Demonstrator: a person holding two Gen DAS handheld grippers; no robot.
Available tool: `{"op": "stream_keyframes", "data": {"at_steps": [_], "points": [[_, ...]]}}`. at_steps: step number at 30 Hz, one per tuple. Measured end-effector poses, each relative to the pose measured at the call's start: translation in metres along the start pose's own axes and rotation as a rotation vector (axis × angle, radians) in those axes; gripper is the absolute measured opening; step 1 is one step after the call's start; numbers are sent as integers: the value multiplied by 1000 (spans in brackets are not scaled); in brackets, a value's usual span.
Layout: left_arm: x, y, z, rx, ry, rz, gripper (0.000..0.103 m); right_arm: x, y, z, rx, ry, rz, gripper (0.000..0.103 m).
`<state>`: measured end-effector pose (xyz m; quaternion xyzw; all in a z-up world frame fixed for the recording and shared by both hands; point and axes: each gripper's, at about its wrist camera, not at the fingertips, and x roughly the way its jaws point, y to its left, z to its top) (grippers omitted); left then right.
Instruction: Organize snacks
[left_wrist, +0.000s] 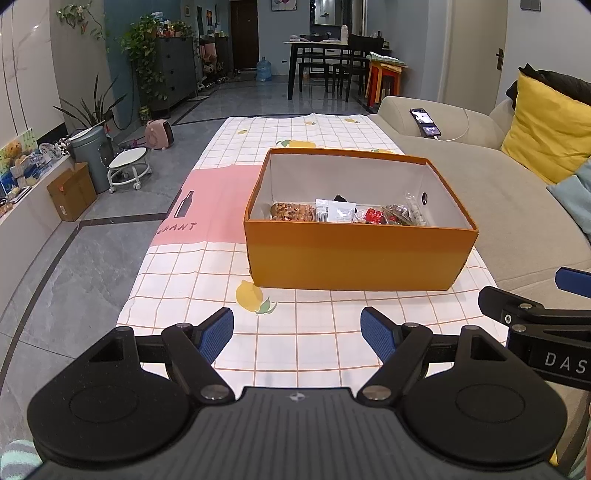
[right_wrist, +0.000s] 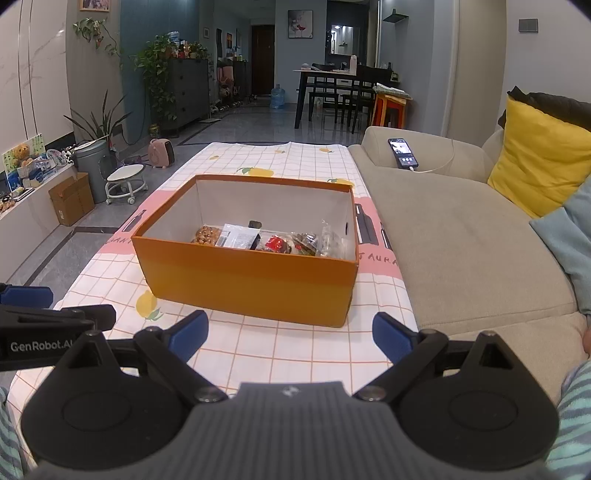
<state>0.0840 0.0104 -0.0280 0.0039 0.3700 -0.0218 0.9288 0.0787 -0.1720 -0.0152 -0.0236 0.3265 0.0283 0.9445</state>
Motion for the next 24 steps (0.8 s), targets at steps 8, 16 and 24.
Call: {"op": "stream_keyframes", "data": {"at_steps": [8,16,24], "points": [[0,1,0,-2,7,2,92,1,-2,-2,-3,5,2,93],[-1,1,0,4,2,-1,92,5,-5,-3,-1,17,5,93],[-1,1,1,-3,-1,3,92,5,-5,-3,-2,19,5,93]]}}
